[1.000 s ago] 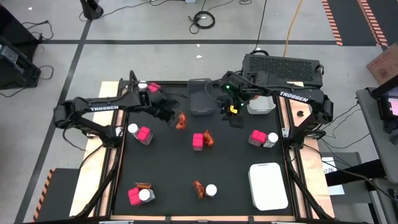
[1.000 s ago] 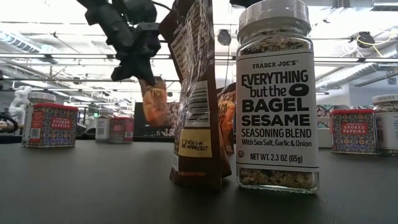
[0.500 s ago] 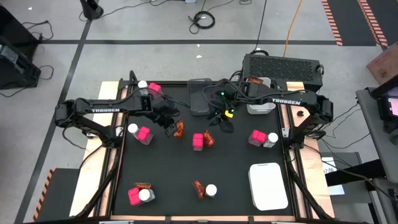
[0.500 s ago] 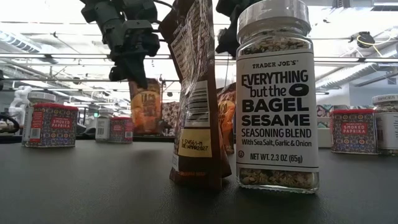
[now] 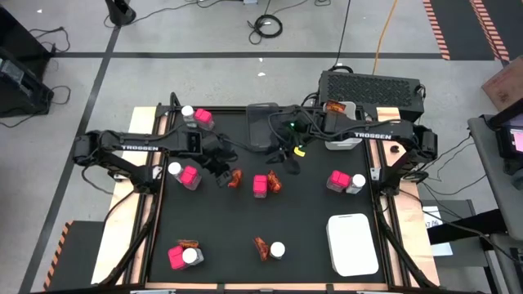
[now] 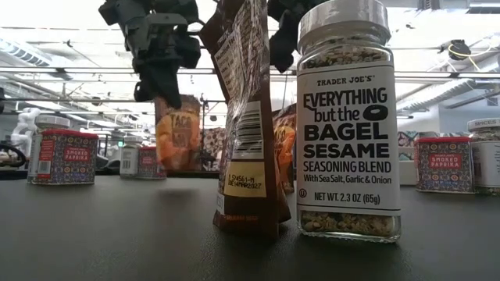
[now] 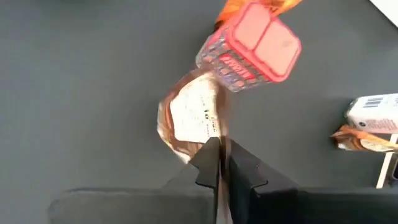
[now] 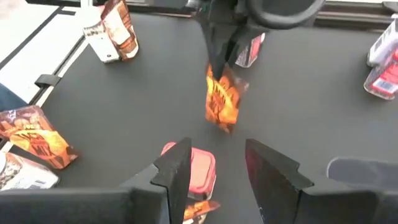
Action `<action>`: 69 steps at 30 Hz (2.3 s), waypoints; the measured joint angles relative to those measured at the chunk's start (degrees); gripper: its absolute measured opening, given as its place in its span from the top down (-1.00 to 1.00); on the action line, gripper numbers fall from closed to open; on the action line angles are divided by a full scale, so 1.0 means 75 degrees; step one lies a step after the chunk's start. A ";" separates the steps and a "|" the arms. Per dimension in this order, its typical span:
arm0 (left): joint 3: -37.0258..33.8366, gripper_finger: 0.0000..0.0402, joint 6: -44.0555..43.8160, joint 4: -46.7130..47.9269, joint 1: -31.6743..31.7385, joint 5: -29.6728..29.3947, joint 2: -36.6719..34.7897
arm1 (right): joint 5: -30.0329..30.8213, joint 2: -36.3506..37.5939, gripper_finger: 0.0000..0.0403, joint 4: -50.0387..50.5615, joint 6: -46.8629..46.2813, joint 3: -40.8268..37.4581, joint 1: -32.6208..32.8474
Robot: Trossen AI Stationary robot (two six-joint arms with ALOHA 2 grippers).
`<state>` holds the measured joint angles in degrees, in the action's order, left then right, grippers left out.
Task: Sort spices by type
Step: Put the orange seasoning pack into the top white bin
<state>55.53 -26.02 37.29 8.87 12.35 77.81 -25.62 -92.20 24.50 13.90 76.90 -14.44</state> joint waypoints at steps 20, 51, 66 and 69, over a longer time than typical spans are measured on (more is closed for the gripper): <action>0.0353 0.41 0.0585 0.1258 0.0397 -0.0237 -0.1068 | 0.0481 -0.1196 0.28 -0.1987 -0.0095 0.0000 0.1010; -0.0714 0.41 0.0935 0.1371 0.1482 -0.1234 -0.3855 | 0.2019 -0.3610 0.51 -0.0645 -0.0167 0.1929 0.1242; -0.0714 0.41 0.1521 0.0497 0.1482 -0.1272 -0.3950 | 0.0993 -0.3605 0.90 -0.0948 -0.0308 0.1929 0.1277; -0.0714 0.41 0.1551 0.0498 0.1482 -0.1275 -0.3950 | 0.0996 -0.3605 0.97 -0.1031 -0.0688 0.2117 0.1265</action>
<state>50.17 -14.39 41.02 19.99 2.79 48.18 -18.15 -119.24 16.77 8.74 92.78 -4.95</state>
